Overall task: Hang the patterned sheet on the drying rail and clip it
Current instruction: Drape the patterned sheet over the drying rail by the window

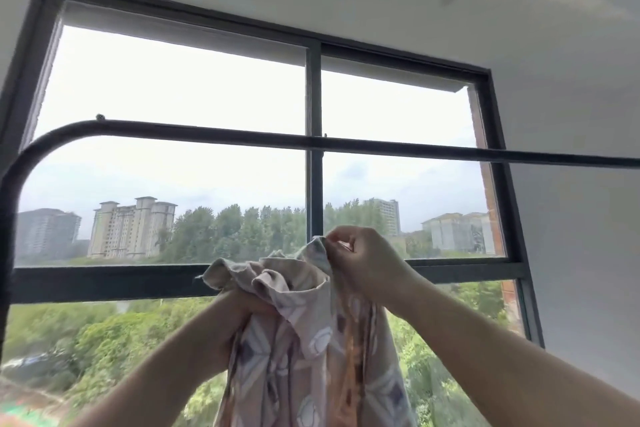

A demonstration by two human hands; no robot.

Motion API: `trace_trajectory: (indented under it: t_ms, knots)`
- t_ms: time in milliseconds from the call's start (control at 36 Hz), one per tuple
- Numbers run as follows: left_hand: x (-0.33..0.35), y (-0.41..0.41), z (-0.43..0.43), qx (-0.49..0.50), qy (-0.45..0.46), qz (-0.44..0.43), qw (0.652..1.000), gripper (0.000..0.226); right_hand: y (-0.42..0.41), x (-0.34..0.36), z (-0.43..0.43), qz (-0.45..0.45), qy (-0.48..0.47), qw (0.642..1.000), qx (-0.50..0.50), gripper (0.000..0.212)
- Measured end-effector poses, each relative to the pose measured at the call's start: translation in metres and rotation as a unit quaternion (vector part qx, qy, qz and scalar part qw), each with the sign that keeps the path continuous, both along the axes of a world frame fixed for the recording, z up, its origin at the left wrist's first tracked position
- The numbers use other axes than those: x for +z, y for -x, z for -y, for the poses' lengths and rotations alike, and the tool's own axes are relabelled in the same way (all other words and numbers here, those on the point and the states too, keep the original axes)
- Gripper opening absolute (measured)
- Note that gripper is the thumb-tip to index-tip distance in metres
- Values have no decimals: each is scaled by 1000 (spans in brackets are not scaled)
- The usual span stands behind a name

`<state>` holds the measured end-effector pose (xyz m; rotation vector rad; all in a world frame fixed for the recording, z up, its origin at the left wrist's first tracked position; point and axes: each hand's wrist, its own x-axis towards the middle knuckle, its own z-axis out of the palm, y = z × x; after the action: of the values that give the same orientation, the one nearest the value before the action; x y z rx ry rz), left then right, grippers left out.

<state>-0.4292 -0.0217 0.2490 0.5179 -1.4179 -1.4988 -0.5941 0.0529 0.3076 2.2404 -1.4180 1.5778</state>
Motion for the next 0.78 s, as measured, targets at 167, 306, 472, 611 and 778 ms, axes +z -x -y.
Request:
trace_trajectory:
  t_ms: [167,306,472,611,778]
  knots:
    - [5,13,-37,-39,53,17,998,18,-5,-9,15,56,-43,997,43,19]
    - [7,2,-27,4,86,-30,996,21,11,-21,9,42,-157,985,53,18]
    - [-1,-10,24,76,41,13,996,37,21,-46,8,-79,-312,944,-69,19]
    - [0,-13,42,103,43,10,994,42,15,-65,12,-106,-425,894,-99,14]
    - [-10,-36,108,94,11,23,995,58,22,-65,14,27,-354,926,-126,22]
